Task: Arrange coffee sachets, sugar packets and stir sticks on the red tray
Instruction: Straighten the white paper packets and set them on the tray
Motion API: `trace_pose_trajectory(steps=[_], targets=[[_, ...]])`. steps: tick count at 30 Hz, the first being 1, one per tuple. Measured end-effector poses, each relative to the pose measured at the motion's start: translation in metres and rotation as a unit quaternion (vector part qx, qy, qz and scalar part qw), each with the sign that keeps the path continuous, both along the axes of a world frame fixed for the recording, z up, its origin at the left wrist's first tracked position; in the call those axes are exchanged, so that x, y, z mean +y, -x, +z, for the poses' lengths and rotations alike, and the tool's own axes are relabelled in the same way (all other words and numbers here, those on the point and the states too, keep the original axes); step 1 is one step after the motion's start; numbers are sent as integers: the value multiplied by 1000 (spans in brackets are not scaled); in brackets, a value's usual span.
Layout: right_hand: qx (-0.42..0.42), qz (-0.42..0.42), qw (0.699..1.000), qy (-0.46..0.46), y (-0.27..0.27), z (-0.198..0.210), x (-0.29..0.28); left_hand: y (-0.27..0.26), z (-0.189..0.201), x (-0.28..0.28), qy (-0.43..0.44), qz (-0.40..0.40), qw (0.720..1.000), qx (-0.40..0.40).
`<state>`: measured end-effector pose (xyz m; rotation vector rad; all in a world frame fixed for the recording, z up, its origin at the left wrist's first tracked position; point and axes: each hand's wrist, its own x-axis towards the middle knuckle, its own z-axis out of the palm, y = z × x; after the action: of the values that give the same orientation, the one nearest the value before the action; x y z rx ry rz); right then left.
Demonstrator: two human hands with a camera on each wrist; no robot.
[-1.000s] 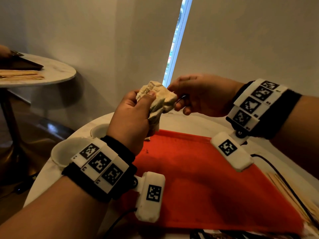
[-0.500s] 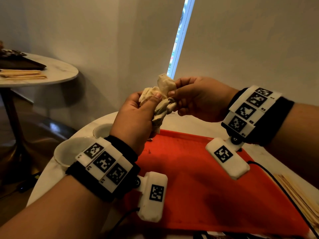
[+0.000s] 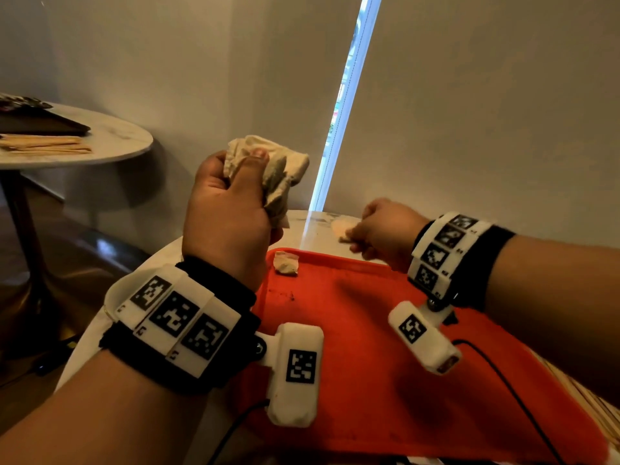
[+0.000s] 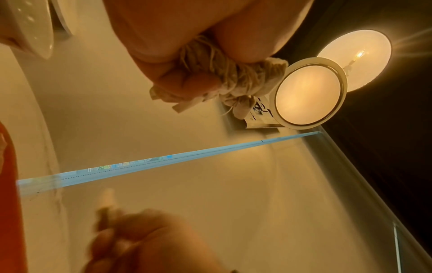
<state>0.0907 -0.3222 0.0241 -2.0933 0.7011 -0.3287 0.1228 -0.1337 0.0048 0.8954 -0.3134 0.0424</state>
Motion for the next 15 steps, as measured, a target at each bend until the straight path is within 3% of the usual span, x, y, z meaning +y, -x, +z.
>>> trace_pose_trajectory(steps=[3,9,15], targets=[[64,29,997,-14,-7,-25,8,1,2,2,-2,1,1000,10],[94,87,986,-111,-29,-39,31,5,2,1,-7,-1,1000,14],[137,158,975,-74,-40,-57,42,4,1,1,-12,-8,1000,11]])
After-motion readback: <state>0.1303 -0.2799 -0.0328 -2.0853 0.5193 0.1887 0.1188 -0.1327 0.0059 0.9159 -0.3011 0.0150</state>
